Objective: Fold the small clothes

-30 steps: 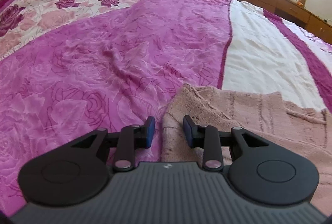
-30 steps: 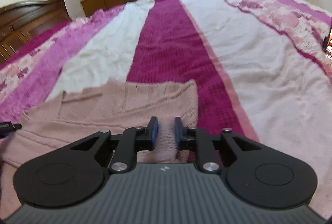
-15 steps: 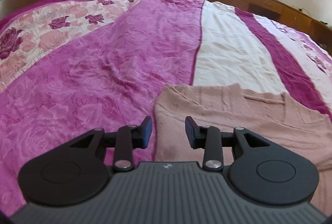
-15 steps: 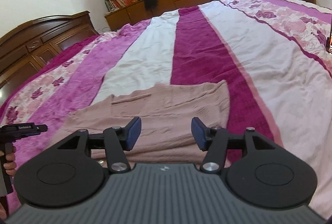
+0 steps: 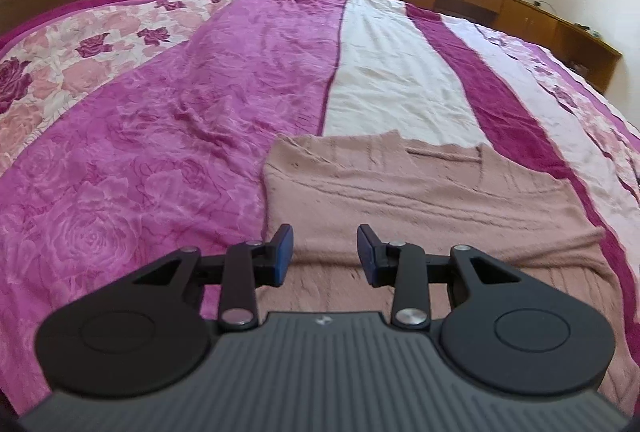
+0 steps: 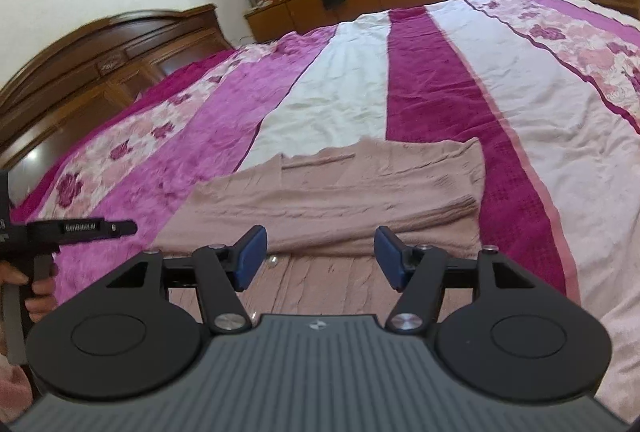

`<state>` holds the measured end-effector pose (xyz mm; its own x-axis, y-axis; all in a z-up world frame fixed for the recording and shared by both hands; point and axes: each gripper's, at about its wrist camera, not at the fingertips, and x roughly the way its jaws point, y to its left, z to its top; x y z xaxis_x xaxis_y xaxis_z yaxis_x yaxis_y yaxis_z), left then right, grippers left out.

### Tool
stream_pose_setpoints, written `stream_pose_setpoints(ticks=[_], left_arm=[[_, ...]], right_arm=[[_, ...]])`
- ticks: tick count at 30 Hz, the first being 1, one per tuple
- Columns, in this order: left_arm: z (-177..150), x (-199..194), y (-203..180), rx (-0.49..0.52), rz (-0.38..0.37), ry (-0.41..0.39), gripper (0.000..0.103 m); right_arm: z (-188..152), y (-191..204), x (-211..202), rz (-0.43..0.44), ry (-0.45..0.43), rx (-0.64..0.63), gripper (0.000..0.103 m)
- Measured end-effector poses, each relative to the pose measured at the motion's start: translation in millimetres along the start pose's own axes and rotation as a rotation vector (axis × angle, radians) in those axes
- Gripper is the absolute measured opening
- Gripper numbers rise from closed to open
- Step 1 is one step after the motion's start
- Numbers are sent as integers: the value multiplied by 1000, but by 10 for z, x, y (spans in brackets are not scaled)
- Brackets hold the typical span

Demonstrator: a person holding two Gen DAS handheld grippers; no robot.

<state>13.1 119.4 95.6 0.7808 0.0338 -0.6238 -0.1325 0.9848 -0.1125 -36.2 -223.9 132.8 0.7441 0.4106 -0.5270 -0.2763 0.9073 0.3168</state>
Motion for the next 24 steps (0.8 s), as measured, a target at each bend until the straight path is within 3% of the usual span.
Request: stream_pose_setpoints(ticks=[24], left_arm=[[-594, -413, -137, 88, -94, 78, 38]], right_arm=[[-681, 254, 33, 17, 204, -161, 67]])
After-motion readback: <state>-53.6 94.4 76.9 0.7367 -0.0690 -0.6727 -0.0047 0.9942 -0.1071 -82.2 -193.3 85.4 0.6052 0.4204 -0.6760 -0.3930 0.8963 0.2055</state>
